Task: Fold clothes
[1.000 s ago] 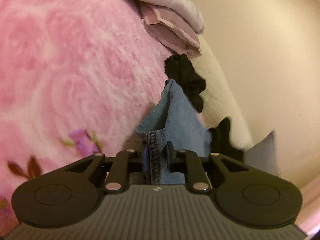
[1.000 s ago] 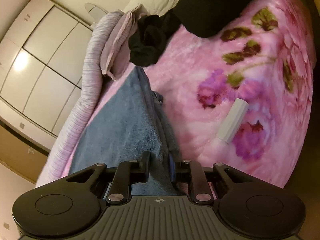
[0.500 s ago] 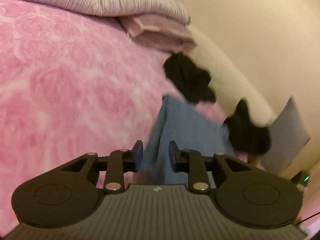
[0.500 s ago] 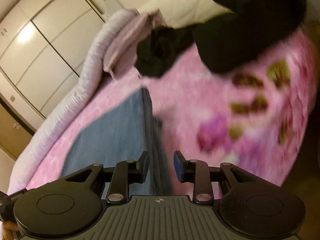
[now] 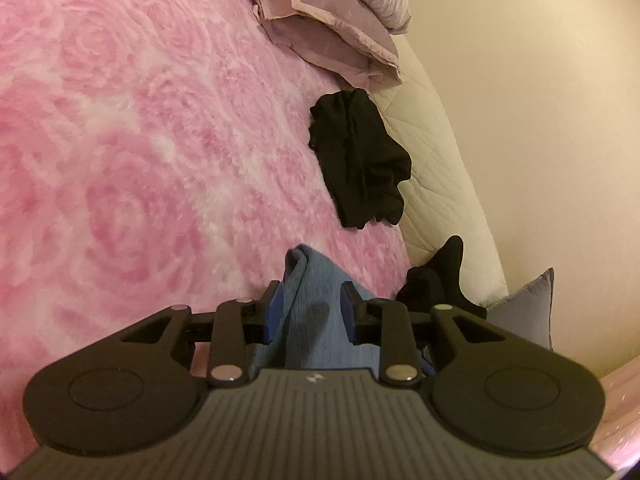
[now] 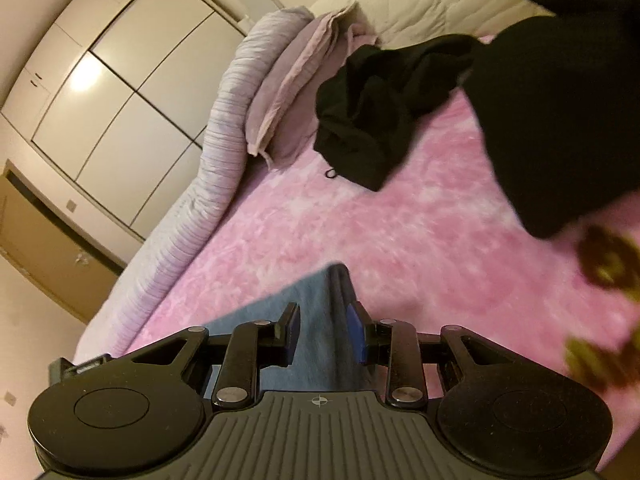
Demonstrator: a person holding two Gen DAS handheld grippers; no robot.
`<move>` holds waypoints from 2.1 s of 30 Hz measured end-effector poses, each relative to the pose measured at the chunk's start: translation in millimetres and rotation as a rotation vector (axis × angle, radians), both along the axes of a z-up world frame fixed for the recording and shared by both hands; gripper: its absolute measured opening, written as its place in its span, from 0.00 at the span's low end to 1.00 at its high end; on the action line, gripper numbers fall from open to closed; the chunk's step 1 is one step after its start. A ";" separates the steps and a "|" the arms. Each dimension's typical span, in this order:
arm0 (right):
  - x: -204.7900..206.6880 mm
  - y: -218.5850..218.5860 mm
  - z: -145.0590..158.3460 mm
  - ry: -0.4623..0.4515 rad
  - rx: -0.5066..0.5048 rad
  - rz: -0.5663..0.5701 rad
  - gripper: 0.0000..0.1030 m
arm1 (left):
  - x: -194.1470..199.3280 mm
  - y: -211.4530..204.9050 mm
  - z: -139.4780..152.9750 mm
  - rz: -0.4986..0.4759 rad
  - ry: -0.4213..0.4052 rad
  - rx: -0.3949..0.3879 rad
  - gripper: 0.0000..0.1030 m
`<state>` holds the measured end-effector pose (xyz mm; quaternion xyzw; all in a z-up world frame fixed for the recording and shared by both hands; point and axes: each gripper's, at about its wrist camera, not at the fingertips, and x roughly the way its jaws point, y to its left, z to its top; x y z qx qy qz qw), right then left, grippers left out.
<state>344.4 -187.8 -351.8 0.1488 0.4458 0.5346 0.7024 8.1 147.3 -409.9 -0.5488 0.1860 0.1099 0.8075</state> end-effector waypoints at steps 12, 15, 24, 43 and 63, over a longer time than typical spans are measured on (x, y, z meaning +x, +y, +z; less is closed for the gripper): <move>15.4 26.0 -10.7 0.000 -0.037 0.062 0.22 | 7.4 8.2 -6.6 -0.044 -0.032 -0.019 0.07; 14.0 23.3 -11.4 -0.002 -0.031 0.062 0.22 | 5.4 8.2 -5.3 -0.046 -0.036 -0.012 0.07; 10.5 28.1 -12.0 -0.028 -0.049 0.068 0.22 | 19.2 1.3 -0.4 -0.071 0.003 0.071 0.00; -8.2 35.9 -7.6 -0.259 -0.153 0.055 0.10 | 0.1 -14.6 17.4 -0.040 0.119 0.434 0.00; -77.1 18.1 -16.1 -0.594 -0.304 0.063 0.10 | -17.0 -71.2 5.6 0.027 0.241 0.536 0.00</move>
